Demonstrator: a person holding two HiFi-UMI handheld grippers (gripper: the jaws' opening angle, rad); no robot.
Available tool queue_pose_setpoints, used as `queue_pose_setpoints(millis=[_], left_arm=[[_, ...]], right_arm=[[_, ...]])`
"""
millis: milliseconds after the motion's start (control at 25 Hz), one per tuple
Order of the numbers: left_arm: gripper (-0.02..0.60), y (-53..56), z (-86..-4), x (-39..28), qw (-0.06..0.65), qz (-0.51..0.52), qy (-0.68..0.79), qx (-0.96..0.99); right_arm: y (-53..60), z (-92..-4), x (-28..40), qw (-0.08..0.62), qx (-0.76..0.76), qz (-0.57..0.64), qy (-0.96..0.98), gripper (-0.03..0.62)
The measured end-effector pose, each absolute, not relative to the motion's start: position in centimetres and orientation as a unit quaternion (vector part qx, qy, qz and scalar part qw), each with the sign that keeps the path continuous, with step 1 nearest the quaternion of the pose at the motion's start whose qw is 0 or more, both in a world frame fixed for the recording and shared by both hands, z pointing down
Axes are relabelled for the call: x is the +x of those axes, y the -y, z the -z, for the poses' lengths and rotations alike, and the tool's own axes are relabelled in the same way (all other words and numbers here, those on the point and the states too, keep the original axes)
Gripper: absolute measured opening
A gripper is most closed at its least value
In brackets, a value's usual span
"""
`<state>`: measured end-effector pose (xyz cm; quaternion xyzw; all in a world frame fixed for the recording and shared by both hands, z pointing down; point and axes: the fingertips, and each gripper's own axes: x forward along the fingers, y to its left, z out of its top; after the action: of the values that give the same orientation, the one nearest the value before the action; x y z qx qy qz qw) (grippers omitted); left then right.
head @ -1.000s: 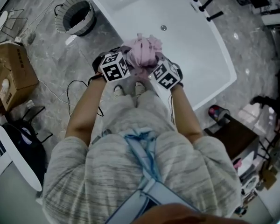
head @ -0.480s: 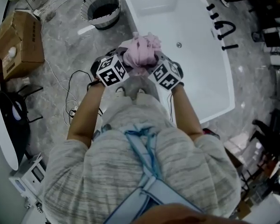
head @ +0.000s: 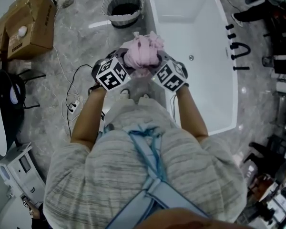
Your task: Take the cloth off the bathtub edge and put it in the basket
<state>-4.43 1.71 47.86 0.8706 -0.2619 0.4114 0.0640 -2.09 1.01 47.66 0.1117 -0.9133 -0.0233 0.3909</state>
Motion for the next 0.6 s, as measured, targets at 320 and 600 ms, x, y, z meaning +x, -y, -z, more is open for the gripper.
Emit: queue_pose_setpoints(millis=[320, 600], left_arm=[[0.232, -3.0, -47.8, -9.8, 0.078, -0.398, 0.276, 0.871], [0.232, -3.3, -48.0, -14.2, 0.076, -0.39, 0.267, 0.878]], right_arm=[[-2.2, -47.5, -7.6, 0.4, 0.095, 0.033, 0.911, 0.094], [-2.5, -47.7, -11.7, 0.413, 0.108, 0.025, 0.904, 0.094]])
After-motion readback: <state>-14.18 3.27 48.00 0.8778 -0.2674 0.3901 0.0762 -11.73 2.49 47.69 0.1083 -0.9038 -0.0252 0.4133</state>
